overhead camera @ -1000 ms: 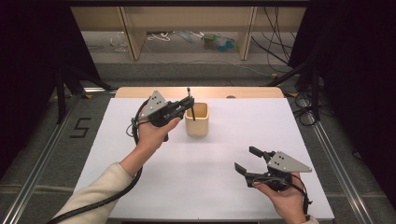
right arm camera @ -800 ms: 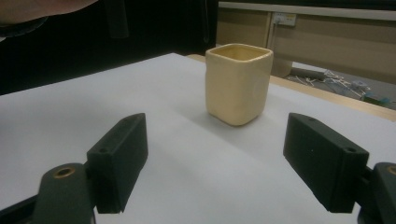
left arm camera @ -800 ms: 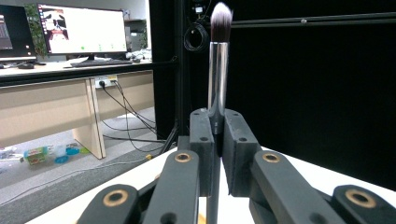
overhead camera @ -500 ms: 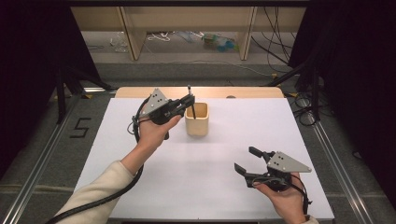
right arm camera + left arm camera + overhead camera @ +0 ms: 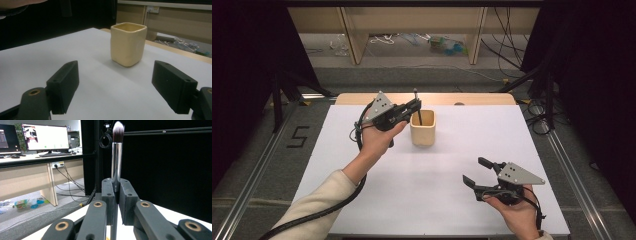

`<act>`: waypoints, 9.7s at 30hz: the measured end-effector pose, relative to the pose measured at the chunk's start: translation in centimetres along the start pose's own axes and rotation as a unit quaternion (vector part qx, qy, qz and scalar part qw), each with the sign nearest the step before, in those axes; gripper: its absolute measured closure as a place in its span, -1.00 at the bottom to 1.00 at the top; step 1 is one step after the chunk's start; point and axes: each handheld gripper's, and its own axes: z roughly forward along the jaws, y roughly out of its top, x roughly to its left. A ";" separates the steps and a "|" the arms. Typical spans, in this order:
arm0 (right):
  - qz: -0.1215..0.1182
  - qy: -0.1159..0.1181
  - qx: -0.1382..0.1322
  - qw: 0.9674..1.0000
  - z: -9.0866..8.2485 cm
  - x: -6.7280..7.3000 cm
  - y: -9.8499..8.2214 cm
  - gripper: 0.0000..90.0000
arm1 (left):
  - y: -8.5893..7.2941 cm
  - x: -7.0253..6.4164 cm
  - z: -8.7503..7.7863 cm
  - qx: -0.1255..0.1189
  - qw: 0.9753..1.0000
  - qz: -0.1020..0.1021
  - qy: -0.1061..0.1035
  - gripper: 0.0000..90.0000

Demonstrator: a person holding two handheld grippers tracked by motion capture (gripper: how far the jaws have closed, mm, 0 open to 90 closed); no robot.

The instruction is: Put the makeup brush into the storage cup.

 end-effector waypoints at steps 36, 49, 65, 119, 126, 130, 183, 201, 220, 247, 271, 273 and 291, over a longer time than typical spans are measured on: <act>-0.007 0.006 -0.006 1.000 0.2 -0.1 -0.1 -0.49 | -0.5 1.2 1.4 0.005 1.000 -0.001 0.021 0.85; -0.010 0.003 -0.001 1.000 0.1 -0.1 -0.1 -0.49 | -0.3 1.2 2.0 0.007 1.000 0.003 0.022 0.85; -0.010 0.004 0.001 1.000 0.1 -0.1 -0.1 -0.49 | -0.5 1.6 2.6 0.009 1.000 -0.001 0.026 0.85; -0.010 0.009 0.003 1.000 0.1 -0.1 -0.1 -0.49 | -1.1 2.3 4.7 0.021 0.999 0.000 0.035 0.85; -0.010 0.008 0.003 1.000 0.1 -0.1 -0.1 -0.49 | -1.2 2.3 5.0 0.025 0.999 0.000 0.037 0.85; -0.005 0.011 0.007 1.000 0.1 0.0 -0.1 -0.49 | -1.3 2.3 5.2 0.026 0.999 0.002 0.038 0.85; -0.009 0.010 0.003 1.000 0.1 -0.1 -0.1 -0.49 | -3.3 2.9 5.6 0.049 0.998 0.001 0.048 0.84; -0.009 0.012 0.002 1.000 0.2 -0.1 -0.1 -0.49 | -3.7 2.7 5.6 0.053 0.997 -0.002 0.047 0.84; 0.004 0.016 0.009 1.000 0.2 0.0 -0.2 -0.49 | -4.6 2.7 5.6 0.061 0.997 -0.005 0.047 0.84; 0.005 0.016 0.012 1.000 0.2 0.1 -0.2 -0.49 | -6.0 2.6 5.7 0.076 0.996 -0.008 0.044 0.84; 0.005 0.019 0.014 1.000 0.3 0.1 -0.3 -0.49 | -6.1 2.7 5.7 0.077 0.996 -0.017 0.045 0.73; 0.005 0.019 0.015 1.000 0.3 0.1 -0.3 -0.49 | -6.0 2.8 5.7 0.074 0.996 -0.025 0.048 0.42; -0.006 0.018 0.007 1.000 0.4 0.0 -0.2 -0.51 | -5.5 3.0 4.4 0.090 0.994 -0.031 0.060 -0.82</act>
